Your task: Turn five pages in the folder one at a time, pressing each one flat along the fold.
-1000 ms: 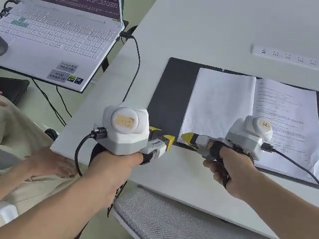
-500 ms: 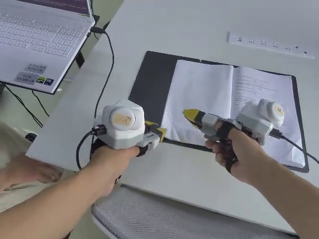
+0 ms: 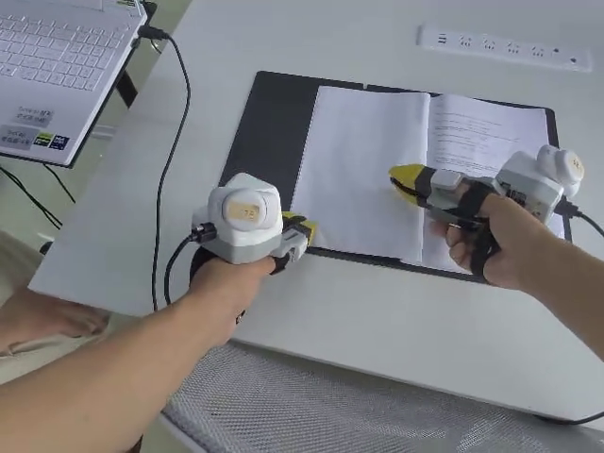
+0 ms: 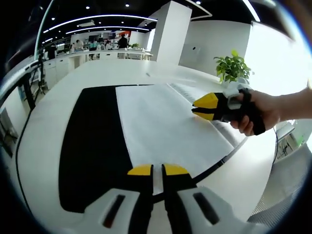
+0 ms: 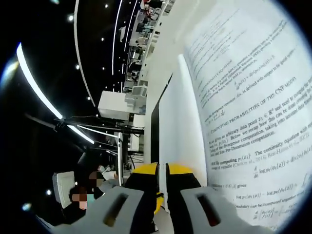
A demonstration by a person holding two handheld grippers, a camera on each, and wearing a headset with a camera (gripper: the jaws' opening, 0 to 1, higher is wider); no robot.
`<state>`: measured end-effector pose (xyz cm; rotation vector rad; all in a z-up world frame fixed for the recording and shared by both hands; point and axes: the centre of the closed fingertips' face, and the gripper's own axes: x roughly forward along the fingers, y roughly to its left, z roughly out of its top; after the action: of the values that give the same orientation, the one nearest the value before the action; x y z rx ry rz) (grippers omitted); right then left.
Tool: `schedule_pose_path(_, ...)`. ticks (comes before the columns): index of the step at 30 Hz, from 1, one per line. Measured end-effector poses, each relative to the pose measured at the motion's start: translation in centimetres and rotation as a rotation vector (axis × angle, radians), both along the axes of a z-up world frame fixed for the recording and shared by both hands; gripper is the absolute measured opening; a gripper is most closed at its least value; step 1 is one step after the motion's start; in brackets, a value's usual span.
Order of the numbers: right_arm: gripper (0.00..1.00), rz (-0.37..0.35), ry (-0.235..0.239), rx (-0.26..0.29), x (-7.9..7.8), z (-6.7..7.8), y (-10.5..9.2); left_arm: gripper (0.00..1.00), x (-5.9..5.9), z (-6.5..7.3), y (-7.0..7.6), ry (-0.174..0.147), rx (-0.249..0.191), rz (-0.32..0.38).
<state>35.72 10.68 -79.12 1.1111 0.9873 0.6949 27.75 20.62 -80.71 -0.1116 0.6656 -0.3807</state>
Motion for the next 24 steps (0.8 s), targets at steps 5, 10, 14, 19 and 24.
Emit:
schedule_pose_path(5,0.00,-0.026,0.049,0.007,0.8,-1.0,-0.7,0.00,0.2,0.1,0.5,-0.011,0.004,0.028)
schedule_pose_path(10,0.00,-0.048,0.082,0.051,1.7,-1.0,-0.7,0.00,0.1,0.2,0.4,-0.028,0.022,0.019)
schedule_pose_path(14,0.00,-0.065,0.124,0.073,2.6,-1.2,-0.9,0.00,0.2,0.2,0.4,-0.039,0.023,0.023)
schedule_pose_path(19,0.00,-0.075,0.138,0.077,4.3,-1.5,-1.1,0.00,0.4,-0.1,0.6,-0.049,0.036,0.020)
schedule_pose_path(24,0.00,-0.124,0.145,0.072,6.4,-1.5,-1.7,0.00,0.5,-0.2,0.6,-0.053,0.036,0.025)
